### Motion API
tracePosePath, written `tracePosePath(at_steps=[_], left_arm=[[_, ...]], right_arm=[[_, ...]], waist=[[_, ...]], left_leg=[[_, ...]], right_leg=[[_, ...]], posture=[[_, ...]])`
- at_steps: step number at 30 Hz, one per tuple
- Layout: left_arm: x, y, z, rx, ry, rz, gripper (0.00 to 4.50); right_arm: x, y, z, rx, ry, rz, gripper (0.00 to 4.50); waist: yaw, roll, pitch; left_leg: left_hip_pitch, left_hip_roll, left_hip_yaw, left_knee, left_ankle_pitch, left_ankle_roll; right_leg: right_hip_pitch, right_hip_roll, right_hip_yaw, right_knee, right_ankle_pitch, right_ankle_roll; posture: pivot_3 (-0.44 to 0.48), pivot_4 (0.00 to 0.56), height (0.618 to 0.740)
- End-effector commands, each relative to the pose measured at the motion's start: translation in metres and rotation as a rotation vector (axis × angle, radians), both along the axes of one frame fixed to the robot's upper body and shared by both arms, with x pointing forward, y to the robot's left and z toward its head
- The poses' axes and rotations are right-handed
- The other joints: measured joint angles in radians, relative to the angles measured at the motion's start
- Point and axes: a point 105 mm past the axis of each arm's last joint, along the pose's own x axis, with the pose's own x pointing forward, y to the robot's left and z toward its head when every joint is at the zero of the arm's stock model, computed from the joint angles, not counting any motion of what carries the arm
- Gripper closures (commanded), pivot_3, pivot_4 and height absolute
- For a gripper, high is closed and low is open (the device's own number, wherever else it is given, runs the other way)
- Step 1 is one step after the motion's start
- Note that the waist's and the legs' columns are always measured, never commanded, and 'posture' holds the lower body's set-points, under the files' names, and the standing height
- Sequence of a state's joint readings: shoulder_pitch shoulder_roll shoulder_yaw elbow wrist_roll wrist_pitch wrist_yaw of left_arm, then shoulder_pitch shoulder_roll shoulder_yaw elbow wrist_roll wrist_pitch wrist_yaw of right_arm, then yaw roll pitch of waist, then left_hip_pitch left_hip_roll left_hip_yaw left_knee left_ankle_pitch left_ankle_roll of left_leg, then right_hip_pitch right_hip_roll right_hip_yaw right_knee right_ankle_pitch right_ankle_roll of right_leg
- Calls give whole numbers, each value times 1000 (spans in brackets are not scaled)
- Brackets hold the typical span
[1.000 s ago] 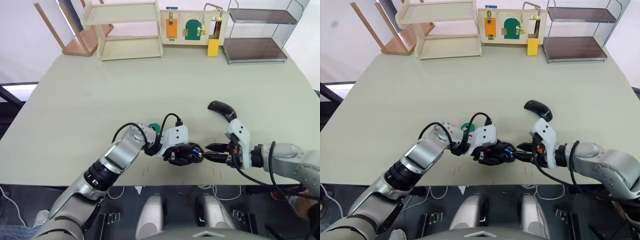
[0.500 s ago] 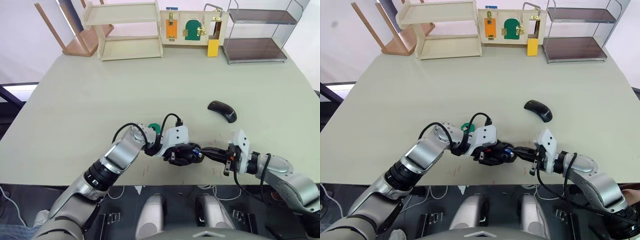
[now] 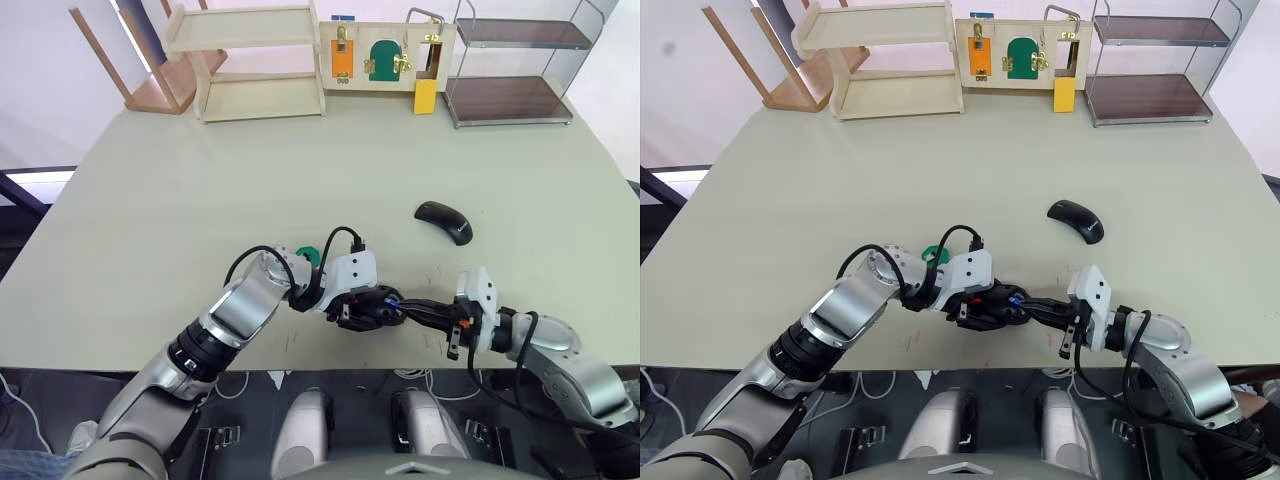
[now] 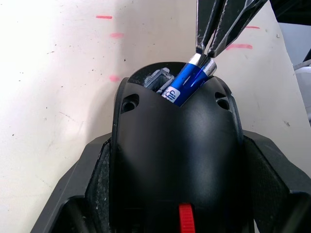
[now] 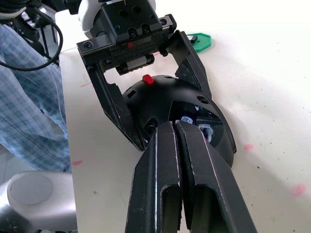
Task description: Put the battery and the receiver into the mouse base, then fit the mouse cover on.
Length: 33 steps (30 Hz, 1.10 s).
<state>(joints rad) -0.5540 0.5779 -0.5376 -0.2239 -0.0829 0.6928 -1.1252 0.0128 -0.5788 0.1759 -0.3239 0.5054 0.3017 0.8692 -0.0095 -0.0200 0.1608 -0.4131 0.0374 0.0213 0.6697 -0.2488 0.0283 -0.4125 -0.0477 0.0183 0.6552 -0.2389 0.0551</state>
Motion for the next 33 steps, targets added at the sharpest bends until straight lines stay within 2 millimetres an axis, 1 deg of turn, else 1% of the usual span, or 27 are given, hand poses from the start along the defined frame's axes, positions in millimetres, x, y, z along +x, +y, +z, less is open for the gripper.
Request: tracePosePath(at_steps=[1, 4, 10, 17, 21, 22, 27, 31, 33], left_arm=[[-10, 3, -18, 40, 88, 3, 1581], [-9, 3, -18, 40, 89, 6, 1581], [-8, 1, -18, 41, 90, 6, 1581], [-9, 3, -18, 44, 94, 8, 1581], [-10, 4, -18, 48, 96, 6, 1581], [-10, 5, -18, 50, 96, 6, 1581], [-9, 8, -17, 58, 94, 10, 1581], [-9, 9, -17, 59, 95, 14, 1581], [-8, 9, -17, 61, 94, 15, 1581]], right_arm=[[3, 0, 4, 9, -34, 7, 4420], [4, 0, 1, 9, -25, 10, 4420], [2, 1, -13, 3, 7, 18, 4420], [0, 7, -30, 12, 41, 30, 4420], [2, 10, -40, 15, 64, 28, 4420], [2, 10, -43, 12, 68, 28, 4420], [4, 11, -55, -3, 79, 23, 4420], [6, 10, -59, -18, 79, 20, 4420], [5, 9, -64, -54, 89, 30, 4420]], waist=[[0, 0, 0], [0, 0, 0], [0, 0, 0], [-3, 0, -2], [-6, -1, -3], [-6, -1, -3], [-8, -3, -4], [-11, -3, -5], [-11, -3, -5]], left_leg=[[0, 0, 0, 0, 0, 0], [0, 0, 0, 0, 0, 0], [1, 0, 1, 1, 0, 0], [4, 0, 1, 1, 0, 0], [10, 0, 1, 0, 0, 0], [14, 1, 1, -1, 0, 0], [16, 1, 0, -1, 0, 0], [17, 2, 1, -1, 0, 0], [18, 3, 0, -1, 0, 0]], right_leg=[[0, 0, 0, 0, 0, 0], [0, 0, 0, 1, 0, 0], [1, 0, 0, 2, 0, 0], [2, 1, 1, 3, 0, 0], [6, 1, 4, 4, -2, 1], [9, 1, 5, 4, -3, -1], [9, 2, 6, 5, -4, -2], [9, 3, 7, 6, -5, -3], [9, 4, 7, 7, -4, -3]], posture=[[0, 150, 740], [0, 150, 740], [0, 150, 740], [0, 150, 740], [0, 150, 740], [0, 150, 740], [0, 150, 740], [0, 150, 740], [0, 150, 740]])
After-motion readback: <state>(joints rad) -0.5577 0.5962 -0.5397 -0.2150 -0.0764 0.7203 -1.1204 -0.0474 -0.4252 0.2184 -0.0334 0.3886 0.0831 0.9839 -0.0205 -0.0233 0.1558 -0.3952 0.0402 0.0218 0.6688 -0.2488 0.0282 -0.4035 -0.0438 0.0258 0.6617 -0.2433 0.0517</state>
